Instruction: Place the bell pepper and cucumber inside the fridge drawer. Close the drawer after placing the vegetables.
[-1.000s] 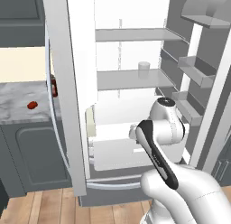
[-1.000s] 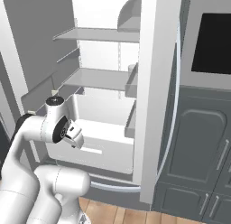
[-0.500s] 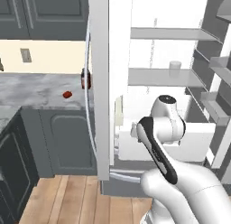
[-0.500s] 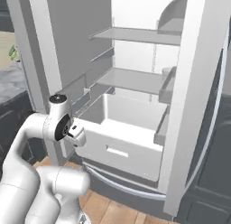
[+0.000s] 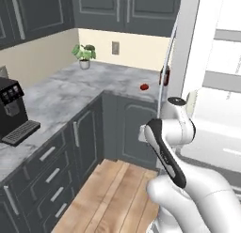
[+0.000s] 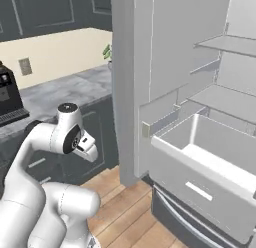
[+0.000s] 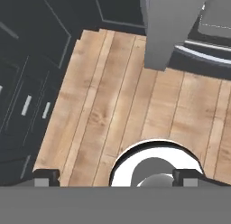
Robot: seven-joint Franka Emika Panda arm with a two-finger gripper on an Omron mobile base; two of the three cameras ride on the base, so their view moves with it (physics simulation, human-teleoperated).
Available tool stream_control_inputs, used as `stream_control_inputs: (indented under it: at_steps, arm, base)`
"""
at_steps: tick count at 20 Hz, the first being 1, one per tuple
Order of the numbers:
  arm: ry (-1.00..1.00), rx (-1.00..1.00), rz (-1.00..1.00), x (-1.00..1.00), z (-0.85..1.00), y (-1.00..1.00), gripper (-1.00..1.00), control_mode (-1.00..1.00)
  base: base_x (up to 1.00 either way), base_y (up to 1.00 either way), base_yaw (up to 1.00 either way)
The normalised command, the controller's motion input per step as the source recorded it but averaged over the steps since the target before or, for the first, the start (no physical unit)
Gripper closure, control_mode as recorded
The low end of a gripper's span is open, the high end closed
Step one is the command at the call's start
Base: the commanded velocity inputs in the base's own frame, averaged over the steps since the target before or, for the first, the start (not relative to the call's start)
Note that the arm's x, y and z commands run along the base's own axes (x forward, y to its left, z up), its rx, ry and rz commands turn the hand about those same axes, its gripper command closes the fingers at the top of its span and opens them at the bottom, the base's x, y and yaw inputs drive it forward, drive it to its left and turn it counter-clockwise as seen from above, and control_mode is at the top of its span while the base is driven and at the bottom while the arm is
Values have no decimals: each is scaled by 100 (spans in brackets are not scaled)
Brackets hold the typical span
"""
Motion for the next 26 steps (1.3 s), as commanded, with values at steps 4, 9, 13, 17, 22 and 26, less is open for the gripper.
stream_control_inputs:
  at_steps: [4, 9, 13, 17, 22, 26]
  arm:
    - [0, 0, 0, 0, 0, 0, -100, 100]
    - [0, 0, 0, 0, 0, 0, -100, 100]
    - [0, 0, 0, 0, 0, 0, -100, 100]
    - [0, 0, 0, 0, 0, 0, -100, 100]
    - [0, 0, 0, 0, 0, 0, -100, 100]
    - [0, 0, 0, 0, 0, 0, -100, 100]
  base:
    - [38, 100, 41]
    - [80, 89, -13]
    - [100, 38, -42]
    - [100, 3, -41]
    - [100, -4, -50]
    - [100, -1, -49]
